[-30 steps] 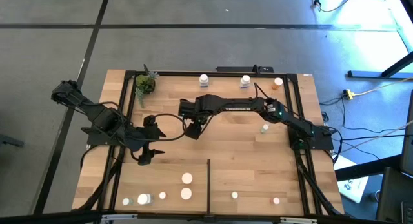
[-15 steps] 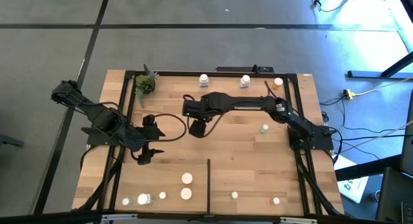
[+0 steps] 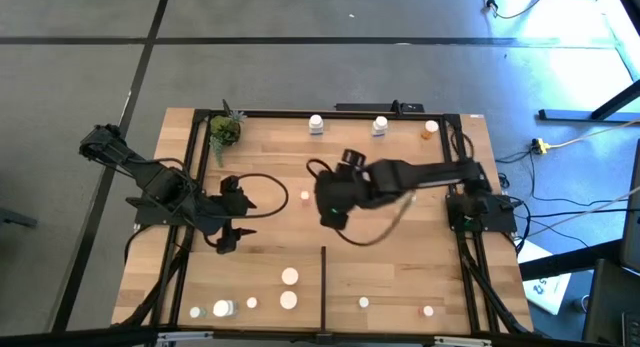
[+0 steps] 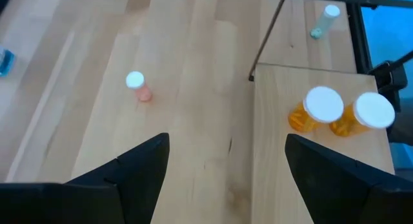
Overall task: Pick and place medicine bottles onto shelf by color
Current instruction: Put the top pink pill bottle on the shelf aligned with the other pink pill bottle
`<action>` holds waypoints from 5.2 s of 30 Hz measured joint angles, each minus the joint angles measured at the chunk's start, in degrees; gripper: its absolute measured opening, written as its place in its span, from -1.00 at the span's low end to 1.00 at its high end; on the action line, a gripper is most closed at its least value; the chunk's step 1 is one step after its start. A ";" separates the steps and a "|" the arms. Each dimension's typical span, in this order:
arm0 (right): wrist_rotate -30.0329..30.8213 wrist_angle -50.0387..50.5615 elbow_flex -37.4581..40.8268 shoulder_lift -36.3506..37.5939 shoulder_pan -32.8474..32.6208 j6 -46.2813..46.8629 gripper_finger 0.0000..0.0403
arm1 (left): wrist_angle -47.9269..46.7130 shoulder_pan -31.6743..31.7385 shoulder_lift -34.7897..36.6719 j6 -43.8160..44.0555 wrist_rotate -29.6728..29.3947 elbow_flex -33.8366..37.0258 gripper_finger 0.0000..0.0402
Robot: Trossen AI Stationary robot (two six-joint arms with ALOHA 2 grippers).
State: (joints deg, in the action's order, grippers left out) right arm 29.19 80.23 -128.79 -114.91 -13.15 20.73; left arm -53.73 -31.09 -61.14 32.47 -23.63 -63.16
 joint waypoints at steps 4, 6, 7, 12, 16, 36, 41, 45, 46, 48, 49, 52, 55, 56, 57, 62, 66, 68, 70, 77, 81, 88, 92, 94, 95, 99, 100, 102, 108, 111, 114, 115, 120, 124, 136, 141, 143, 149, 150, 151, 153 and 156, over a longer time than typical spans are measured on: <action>1.35 1.37 0.00 2.54 -4.55 2.56 0.04 | 0.85 0.43 -0.12 -0.38 -1.49 0.00 0.51; 2.62 1.51 0.00 3.25 -6.65 3.49 0.04 | 1.22 1.00 -1.09 -1.15 -2.54 -0.01 0.51; 2.65 1.57 0.00 3.53 -7.48 3.98 0.04 | 1.26 1.28 -1.51 -1.39 -2.78 0.00 0.51; 2.92 1.57 0.04 5.21 -11.35 4.73 0.04 | 2.62 3.21 -3.67 -3.35 -0.88 0.00 0.51; 5.94 1.65 0.07 6.57 -13.63 6.21 0.04 | 5.79 6.96 -5.65 -6.26 2.77 0.00 0.51; 9.87 4.49 0.04 9.14 -17.74 5.99 0.04 | 18.38 24.63 -20.85 -27.15 18.89 0.00 0.51; 9.84 4.58 0.05 9.13 -17.74 5.95 0.04 | 18.74 28.46 -24.73 -29.96 21.70 0.00 0.51; 9.84 4.58 0.04 9.11 -17.74 5.98 0.04 | 19.92 30.72 -27.54 -31.45 21.85 0.00 0.51; 9.83 4.57 0.04 9.11 -17.74 5.99 0.04 | 21.02 31.12 -28.23 -31.65 21.84 0.00 0.51; 9.82 4.56 0.04 9.08 -17.74 5.99 0.04 | 21.79 31.99 -29.33 -31.77 21.83 0.00 0.51; 9.82 4.56 0.04 9.08 -17.74 5.99 0.04 | 21.71 32.43 -29.78 -31.76 21.85 0.00 0.51; 9.82 4.56 0.06 9.08 -17.74 5.99 0.04 | 21.49 33.65 -31.59 -31.76 21.85 0.00 0.51; 9.82 4.55 0.04 9.08 -17.74 5.99 0.04 | 22.13 34.94 -32.80 -32.62 21.85 0.00 0.51; 9.82 4.54 0.04 9.08 -17.74 5.99 0.04 | 22.07 35.35 -33.24 -32.86 21.85 0.00 0.51; 9.82 4.54 0.04 9.06 -17.74 5.99 0.04 | 21.88 35.78 -33.58 -32.89 21.85 0.00 0.51; 9.82 4.54 0.04 9.04 -17.74 5.99 0.04 | 22.48 37.28 -34.60 -33.22 21.87 0.02 0.51; 9.82 4.52 0.04 9.04 -17.74 5.99 0.04 | 23.18 38.17 -35.01 -33.22 23.04 0.00 0.51; 9.82 4.52 0.04 9.04 -17.74 5.99 0.04 | 23.24 38.57 -35.04 -33.23 24.54 0.00 0.51; 9.82 4.52 0.04 9.04 -17.74 5.99 0.04 | 23.66 38.64 -35.03 -33.22 24.82 0.00 0.51; 9.80 4.45 0.04 9.04 -17.74 6.01 0.04 | 24.40 38.64 -35.56 -33.21 24.40 0.00 0.51; 9.81 4.45 0.04 9.03 -17.74 6.12 0.04 | 24.38 38.41 -35.56 -33.22 24.16 0.00 0.51; 9.80 4.45 0.04 9.02 -17.74 6.08 0.04 | 24.76 38.22 -36.70 -32.95 21.81 -0.02 0.51; 9.81 4.45 0.04 9.02 -17.73 6.15 0.04 | 24.92 37.73 -38.13 -32.61 21.50 0.01 0.51; 9.82 4.45 0.04 9.02 -17.74 6.13 0.04 | 24.80 37.24 -38.33 -32.83 20.94 0.00 0.51; 9.80 4.45 0.04 9.02 -17.74 6.10 0.04 | 24.82 36.99 -38.34 -32.85 20.48 0.02 0.51; 9.82 4.46 0.04 9.02 -17.74 6.06 0.04 | 25.00 36.54 -38.34 -32.89 19.86 0.00 0.50; 9.81 4.46 0.04 9.02 -17.73 6.06 0.04 | 25.06 36.54 -38.34 -32.89 19.86 0.00 0.49; 9.81 4.46 0.04 9.02 -17.74 6.06 0.04 | 25.05 36.54 -38.34 -32.92 19.86 0.00 0.45; 9.81 4.47 0.04 9.02 -17.74 6.06 0.04 | 25.06 36.54 -38.34 -33.09 19.84 0.00 0.29; 9.81 4.47 0.04 9.02 -17.73 6.06 0.04 | 25.04 36.54 -38.34 -33.09 19.08 0.00 0.23; 9.80 4.47 0.04 9.02 -17.73 6.06 0.04 | 25.04 36.54 -38.84 -33.11 18.14 0.00 0.19; 9.80 4.47 0.04 9.02 -17.74 6.06 0.04 | 24.64 36.54 -39.02 -33.07 18.15 0.01 0.18; 9.80 4.47 0.04 9.02 -17.73 6.06 0.04 | 24.64 36.26 -38.97 -33.11 18.15 0.02 0.10; 9.80 4.47 0.04 9.00 -17.73 6.05 0.04 | 24.67 36.26 -38.97 -33.11 18.14 0.02 0.03; 9.80 4.47 0.04 9.00 -17.72 6.04 0.04 | 24.69 36.15 -38.97 -33.11 18.15 0.02 -0.29; 9.80 4.47 0.04 9.00 -17.72 6.04 0.04 | 24.69 35.84 -38.97 -33.11 18.13 0.02 -0.42; 9.80 4.47 0.04 9.00 -17.72 6.04 0.04 | 24.57 35.50 -38.96 -33.11 18.09 0.02 -0.45; 9.81 4.47 0.04 9.00 -17.72 6.04 0.04 | 22.60 33.87 -38.77 -32.62 17.83 -0.04 -0.48; 9.80 4.47 0.04 9.00 -17.72 6.04 0.04 | 22.55 33.52 -38.77 -32.56 17.74 -0.04 -0.48; 9.80 4.47 0.02 9.00 -17.74 6.04 0.04 | 22.49 33.13 -38.68 -32.23 17.75 -0.04 -0.48; 9.80 4.47 0.04 9.00 -17.74 6.04 0.04 | 21.20 32.45 -38.12 -31.55 18.26 0.00 -0.48; 9.80 4.47 0.02 9.00 -17.73 6.04 0.04 | 19.44 31.46 -37.31 -30.60 18.32 0.00 -0.48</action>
State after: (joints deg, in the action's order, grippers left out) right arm 38.98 84.71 -128.77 -105.91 -30.88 26.76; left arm -34.29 0.37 -98.46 1.87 -5.30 -63.16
